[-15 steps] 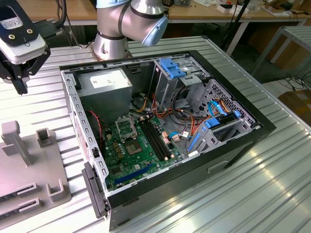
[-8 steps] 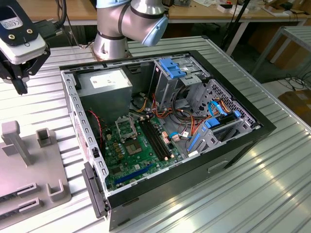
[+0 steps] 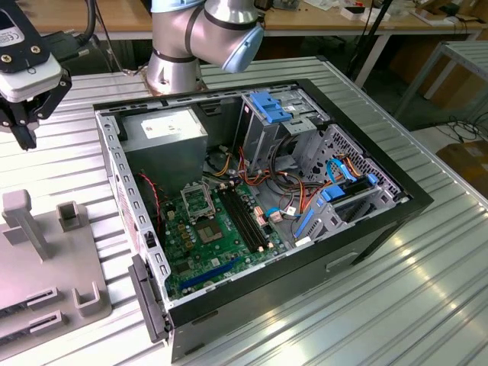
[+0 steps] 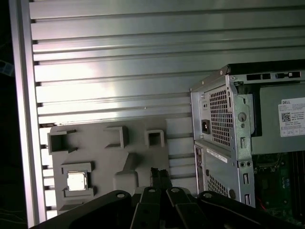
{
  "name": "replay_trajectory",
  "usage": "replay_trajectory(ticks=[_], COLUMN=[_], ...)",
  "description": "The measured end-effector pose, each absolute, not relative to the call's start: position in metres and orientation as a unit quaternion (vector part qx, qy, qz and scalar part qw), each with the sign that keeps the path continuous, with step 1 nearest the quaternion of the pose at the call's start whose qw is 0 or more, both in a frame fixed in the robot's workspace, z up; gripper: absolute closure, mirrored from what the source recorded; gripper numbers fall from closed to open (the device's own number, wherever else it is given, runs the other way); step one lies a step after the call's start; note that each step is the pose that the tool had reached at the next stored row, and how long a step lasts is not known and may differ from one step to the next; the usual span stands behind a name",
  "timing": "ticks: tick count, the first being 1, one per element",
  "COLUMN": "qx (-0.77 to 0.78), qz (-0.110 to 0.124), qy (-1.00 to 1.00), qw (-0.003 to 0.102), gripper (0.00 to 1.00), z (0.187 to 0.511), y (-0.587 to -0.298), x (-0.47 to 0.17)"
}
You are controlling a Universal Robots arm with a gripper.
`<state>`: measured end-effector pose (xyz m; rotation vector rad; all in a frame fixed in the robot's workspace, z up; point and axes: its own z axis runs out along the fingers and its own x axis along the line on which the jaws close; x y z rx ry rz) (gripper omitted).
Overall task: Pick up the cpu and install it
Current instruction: 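Reach for the cpu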
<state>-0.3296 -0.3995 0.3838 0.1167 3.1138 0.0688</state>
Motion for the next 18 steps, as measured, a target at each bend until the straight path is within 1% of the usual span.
replay_trajectory(ticks=[18], qx=[0.037], qz=[0.022], qy=[0.999], qw=[0.012], gripper=[0.89], z=[0.383], y=[-0.403], x=[-0.347])
